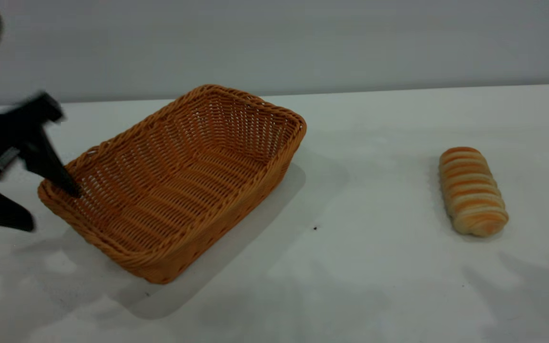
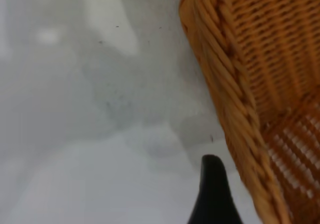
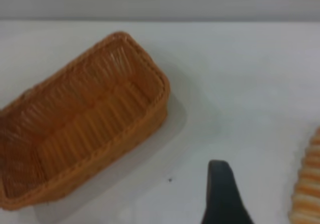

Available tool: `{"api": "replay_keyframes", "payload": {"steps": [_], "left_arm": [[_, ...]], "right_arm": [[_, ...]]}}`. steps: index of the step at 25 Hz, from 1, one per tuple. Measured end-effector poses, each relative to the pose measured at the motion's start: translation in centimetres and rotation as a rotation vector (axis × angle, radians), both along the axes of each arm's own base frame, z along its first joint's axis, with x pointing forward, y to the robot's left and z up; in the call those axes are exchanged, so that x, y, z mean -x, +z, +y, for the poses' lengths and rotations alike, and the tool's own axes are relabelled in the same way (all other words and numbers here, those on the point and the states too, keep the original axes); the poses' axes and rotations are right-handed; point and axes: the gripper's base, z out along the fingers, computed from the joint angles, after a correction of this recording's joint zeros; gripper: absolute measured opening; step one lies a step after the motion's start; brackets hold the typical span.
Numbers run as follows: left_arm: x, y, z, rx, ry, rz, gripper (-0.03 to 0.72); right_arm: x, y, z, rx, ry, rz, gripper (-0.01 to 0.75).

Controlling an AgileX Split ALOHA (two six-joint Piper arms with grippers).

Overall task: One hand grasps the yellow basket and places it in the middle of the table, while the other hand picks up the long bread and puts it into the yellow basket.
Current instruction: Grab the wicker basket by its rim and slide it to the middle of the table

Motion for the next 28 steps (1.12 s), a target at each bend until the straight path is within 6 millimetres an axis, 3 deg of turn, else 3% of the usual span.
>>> {"api": "replay_keyframes", "payload": {"steps": [8,10,13,17,23,28], "left_arm": [[-2.0,-5.0,-1.8,-0.042,0.095,0.019,0.555],[-2.8,-5.8,-2.4,-0.041,0.096,0.027,0.505],[-3.7,-6.8,-2.7,-0.026,0.119,0.045,0.371],[-4.0,-7.0,-2.8,0.007,0.195,0.056,0.107],[-4.3,-6.4,-3.2,0.012,0.103,0.051,0.102],[-6.7,-3.6,-3.7,0.013,-0.205,-0.008,0.102]], "right_arm": [[-0.1,0.0,0.0,-0.002,0.001,-0.009,0.521],[-0.1,0.0,0.0,-0.003,0.000,-0.009,0.521],[-0.1,0.0,0.0,-0.004,0.000,-0.009,0.521],[-0.1,0.0,0.0,-0.003,-0.002,-0.009,0.521],[-0.3,-0.2,-0.2,0.008,-0.016,-0.002,0.521],[-1.4,-2.0,-0.2,0.016,-0.010,0.084,0.521]]}}
